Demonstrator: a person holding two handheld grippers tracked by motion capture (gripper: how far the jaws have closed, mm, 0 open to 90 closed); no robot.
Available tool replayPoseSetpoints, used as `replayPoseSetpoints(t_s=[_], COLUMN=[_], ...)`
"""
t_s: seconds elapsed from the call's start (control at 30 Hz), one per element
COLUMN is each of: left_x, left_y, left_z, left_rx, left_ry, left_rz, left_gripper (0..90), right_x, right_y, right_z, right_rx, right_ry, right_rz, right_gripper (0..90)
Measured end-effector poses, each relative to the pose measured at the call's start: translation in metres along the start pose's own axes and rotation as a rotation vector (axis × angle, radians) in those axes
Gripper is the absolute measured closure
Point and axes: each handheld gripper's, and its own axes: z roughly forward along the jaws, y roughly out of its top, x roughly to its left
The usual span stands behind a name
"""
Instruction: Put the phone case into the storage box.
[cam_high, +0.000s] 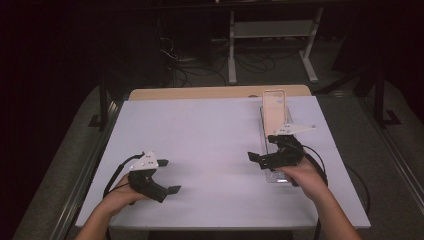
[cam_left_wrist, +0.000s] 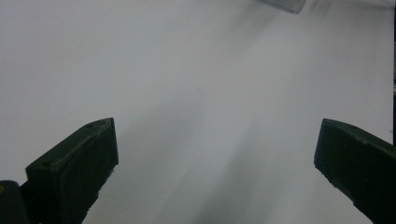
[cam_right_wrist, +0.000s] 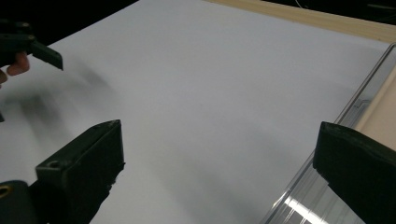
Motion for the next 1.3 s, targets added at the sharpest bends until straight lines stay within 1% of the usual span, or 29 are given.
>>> replayPoseSetpoints(t_s=[0.03,0.07,0.13,0.17,0.2,0.23,0.33,0.4,0.47,0.5,0.53,0.57,0.73,0.8,0.93,0.97,1.0,1.07,1.1,1.23,1.3], left_x=[0.001,0.001,0.003,0.003,0.004,0.004,0.005,0.006,0.006,0.007,0.007,0.007,0.008,0.008,0.008,0.008,0.008,0.007,0.008,0.008,0.008], left_y=[0.001,0.002,0.004,0.005,0.006,0.006,0.007,0.007,0.008,0.008,0.009,0.009,0.011,0.011,0.012,0.013,0.013,0.014,0.014,0.014,0.014], left_z=[-0.001,-0.001,-0.002,-0.003,-0.003,-0.004,-0.004,-0.004,-0.005,-0.006,-0.007,-0.007,-0.011,-0.011,-0.012,-0.012,-0.013,-0.012,-0.012,-0.013,-0.013], left_rx=[-0.002,-0.009,-0.012,-0.018,-0.02,-0.024,-0.026,-0.021,-0.026,-0.025,-0.029,-0.036,-0.043,-0.051,-0.05,-0.046,-0.042,-0.057,-0.055,-0.062,-0.06], left_ry=[0.003,0.004,0.006,0.005,0.005,0.002,-0.001,-0.002,-0.003,-0.001,-0.003,-0.001,-0.004,-0.007,-0.01,-0.009,-0.01,-0.013,-0.015,-0.021,-0.021], left_rz=[-0.003,-0.009,-0.002,-0.01,-0.004,-0.008,-0.016,-0.011,-0.017,-0.011,-0.018,-0.015,-0.015,-0.021,-0.012,-0.01,-0.005,-0.016,-0.006,-0.017,-0.013], left_gripper=[0.0,0.0,0.0,0.0,0.0,0.0,0.0,0.0,0.0,0.0,0.0,0.0,0.0,0.0,0.0,0.0,0.0,0.0,0.0,0.0,0.0], right_x=[0.001,0.001,0.001,0.001,0.002,0.002,0.002,0.002,0.003,0.003,0.003,0.003,0.003,0.003,0.001,0.001,0.0,0.0,0.0,0.0,0.0], right_y=[-0.001,-0.003,-0.005,-0.006,-0.007,-0.008,-0.011,-0.013,-0.016,-0.017,-0.018,-0.019,-0.026,-0.028,-0.033,-0.034,-0.034,-0.035,-0.036,-0.038,-0.038], right_z=[-0.001,-0.002,-0.005,-0.006,-0.007,-0.008,-0.01,-0.012,-0.012,-0.013,-0.014,-0.014,-0.017,-0.018,-0.019,-0.019,-0.018,-0.017,-0.017,-0.015,-0.015], right_rx=[0.0,-0.004,-0.008,-0.014,-0.014,-0.017,-0.021,-0.019,-0.021,-0.021,-0.019,-0.021,-0.02,-0.017,-0.007,-0.009,-0.005,-0.001,0.002,0.017,0.017], right_ry=[0.004,0.007,0.013,0.017,0.018,0.023,0.028,0.031,0.034,0.037,0.039,0.04,0.037,0.037,0.032,0.034,0.035,0.033,0.032,0.023,0.027], right_rz=[0.004,-0.004,-0.003,-0.002,0.003,-0.004,-0.006,-0.004,-0.015,-0.014,-0.013,-0.014,-0.012,-0.011,-0.001,-0.007,-0.003,-0.003,-0.007,-0.014,-0.013], right_gripper=[1.5,1.6,1.5,1.5,1.6,1.5,1.5,1.6,1.6,1.6,1.6,1.6,1.6,1.6,1.6,1.6,1.6,1.5,1.6,1.6,1.5])
